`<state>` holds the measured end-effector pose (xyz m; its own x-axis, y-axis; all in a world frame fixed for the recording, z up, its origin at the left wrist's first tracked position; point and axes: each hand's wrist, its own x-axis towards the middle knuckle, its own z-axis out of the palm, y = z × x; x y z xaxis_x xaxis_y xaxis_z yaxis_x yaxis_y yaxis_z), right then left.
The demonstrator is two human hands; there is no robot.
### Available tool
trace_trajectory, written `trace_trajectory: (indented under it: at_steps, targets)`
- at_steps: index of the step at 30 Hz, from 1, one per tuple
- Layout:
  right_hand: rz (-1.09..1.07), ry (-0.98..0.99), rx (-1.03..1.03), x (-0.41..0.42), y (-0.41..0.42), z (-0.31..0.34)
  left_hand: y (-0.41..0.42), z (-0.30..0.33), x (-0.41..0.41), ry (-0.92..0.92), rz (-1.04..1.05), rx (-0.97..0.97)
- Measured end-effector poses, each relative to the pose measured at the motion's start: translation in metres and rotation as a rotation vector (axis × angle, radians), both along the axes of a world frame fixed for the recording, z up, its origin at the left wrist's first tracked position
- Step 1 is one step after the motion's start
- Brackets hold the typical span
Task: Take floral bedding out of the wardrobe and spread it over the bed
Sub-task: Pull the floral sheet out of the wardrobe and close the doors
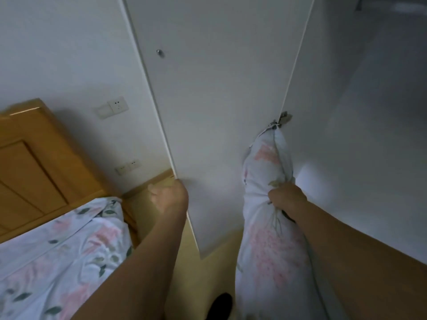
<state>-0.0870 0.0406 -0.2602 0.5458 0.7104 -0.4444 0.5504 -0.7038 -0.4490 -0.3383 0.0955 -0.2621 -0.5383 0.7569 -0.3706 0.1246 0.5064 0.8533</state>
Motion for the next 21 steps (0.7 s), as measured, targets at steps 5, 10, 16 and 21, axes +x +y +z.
trace_trajectory:
  at_steps: [5, 10, 16, 21]
  targets:
    - [-0.018, 0.021, 0.018, 0.005, -0.020, -0.005, 0.003, 0.007, -0.002, -0.001, -0.425, 0.250]
    - [-0.071, 0.034, 0.023, 0.035, -0.055, -0.011, -0.031, 0.003, 0.001, 0.353, -0.544, 0.355]
    - [-0.107, 0.010, 0.035, 0.068, -0.095, -0.021, -0.112, -0.007, 0.053, 0.498, -0.721, 0.445]
    - [-0.225, 0.042, 0.046, 0.093, -0.130, -0.017, -0.142, -0.006, 0.115, 0.732, -1.022, 0.638]
